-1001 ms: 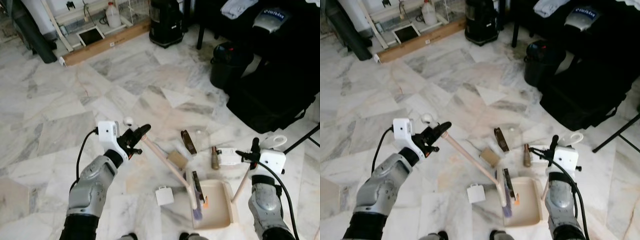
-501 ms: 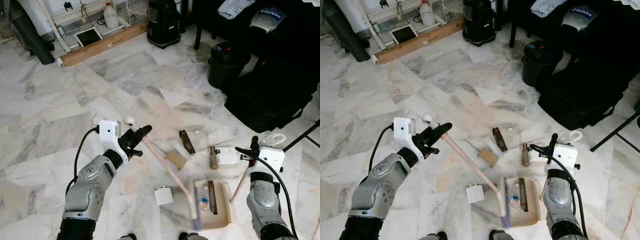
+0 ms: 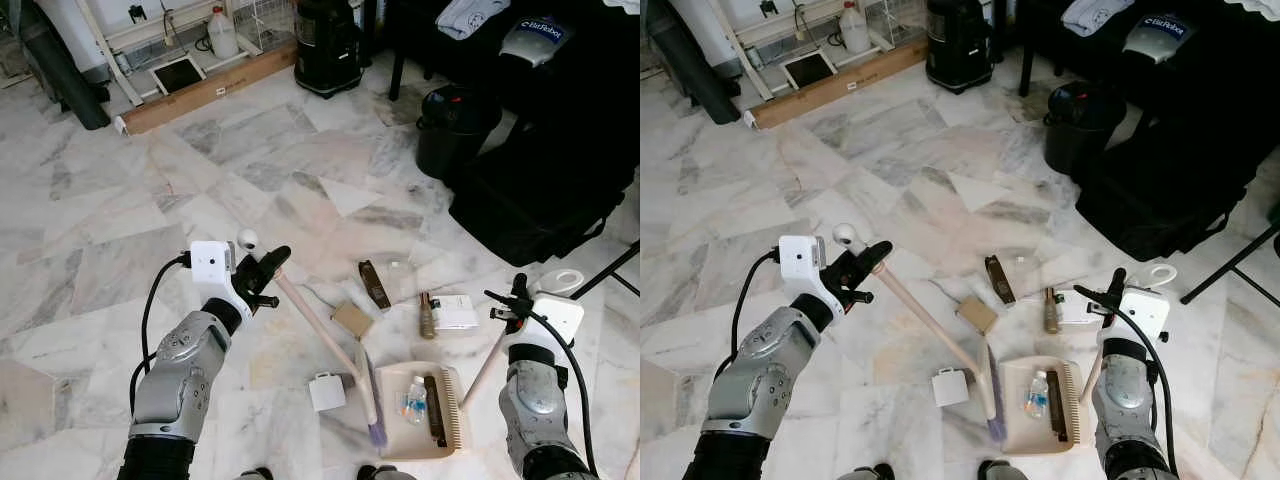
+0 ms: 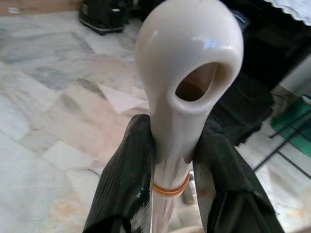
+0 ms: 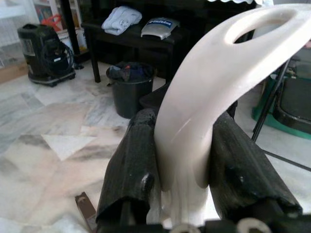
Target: Sweep floor
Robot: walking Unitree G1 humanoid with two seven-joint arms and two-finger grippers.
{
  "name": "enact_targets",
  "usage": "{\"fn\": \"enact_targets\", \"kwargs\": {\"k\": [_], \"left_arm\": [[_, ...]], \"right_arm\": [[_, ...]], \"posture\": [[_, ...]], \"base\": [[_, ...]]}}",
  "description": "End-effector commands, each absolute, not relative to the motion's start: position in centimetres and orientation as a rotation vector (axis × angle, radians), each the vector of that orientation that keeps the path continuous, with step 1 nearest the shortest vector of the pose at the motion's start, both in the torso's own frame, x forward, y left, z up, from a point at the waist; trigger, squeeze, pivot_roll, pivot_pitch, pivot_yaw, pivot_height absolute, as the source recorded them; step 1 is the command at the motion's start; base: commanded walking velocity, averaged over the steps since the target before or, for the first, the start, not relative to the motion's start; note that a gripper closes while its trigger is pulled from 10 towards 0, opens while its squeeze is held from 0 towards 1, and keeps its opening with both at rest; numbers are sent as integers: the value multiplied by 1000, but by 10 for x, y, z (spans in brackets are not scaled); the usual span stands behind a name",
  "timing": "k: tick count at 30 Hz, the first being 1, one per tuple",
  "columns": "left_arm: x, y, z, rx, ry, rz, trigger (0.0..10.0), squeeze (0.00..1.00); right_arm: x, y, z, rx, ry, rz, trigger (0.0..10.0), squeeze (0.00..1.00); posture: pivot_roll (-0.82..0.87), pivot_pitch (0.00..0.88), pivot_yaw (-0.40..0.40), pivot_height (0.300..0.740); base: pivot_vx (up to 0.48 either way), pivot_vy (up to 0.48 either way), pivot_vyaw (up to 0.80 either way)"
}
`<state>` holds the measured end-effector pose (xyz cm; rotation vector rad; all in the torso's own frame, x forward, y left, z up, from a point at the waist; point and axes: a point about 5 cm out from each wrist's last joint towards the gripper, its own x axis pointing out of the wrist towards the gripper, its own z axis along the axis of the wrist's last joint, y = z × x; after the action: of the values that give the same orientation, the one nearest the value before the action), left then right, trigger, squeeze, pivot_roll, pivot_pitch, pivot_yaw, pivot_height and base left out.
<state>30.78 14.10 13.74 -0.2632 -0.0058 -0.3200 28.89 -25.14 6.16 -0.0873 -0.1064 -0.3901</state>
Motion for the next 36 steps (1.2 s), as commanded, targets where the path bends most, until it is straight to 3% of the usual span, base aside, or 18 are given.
{"fn": "enact_targets", "kwargs": {"k": [1,22,28,36], "left_arm": [[309,146,139,-263,-32,-288,10000,0],[323,151,145,-252,-78,-294,10000,0],[327,157,150,-246,-111,-279,10000,0],[324,162,156,-220,-162,-248,10000,0]], "right_arm": [[280,-246,50,-33,-75,-376,10000,0],[246,-241,88,12,-277,-350,10000,0],[233,-231,126,30,-357,-310,10000,0],[243,-211,172,136,-448,-255,10000,0]], "posture": [[-22,169,66,740],[-74,103,101,740],[-88,83,105,740],[-92,61,98,740]], "base": [[0,0,0],[0,0,0],[0,0,0],[0,0,0]]}}
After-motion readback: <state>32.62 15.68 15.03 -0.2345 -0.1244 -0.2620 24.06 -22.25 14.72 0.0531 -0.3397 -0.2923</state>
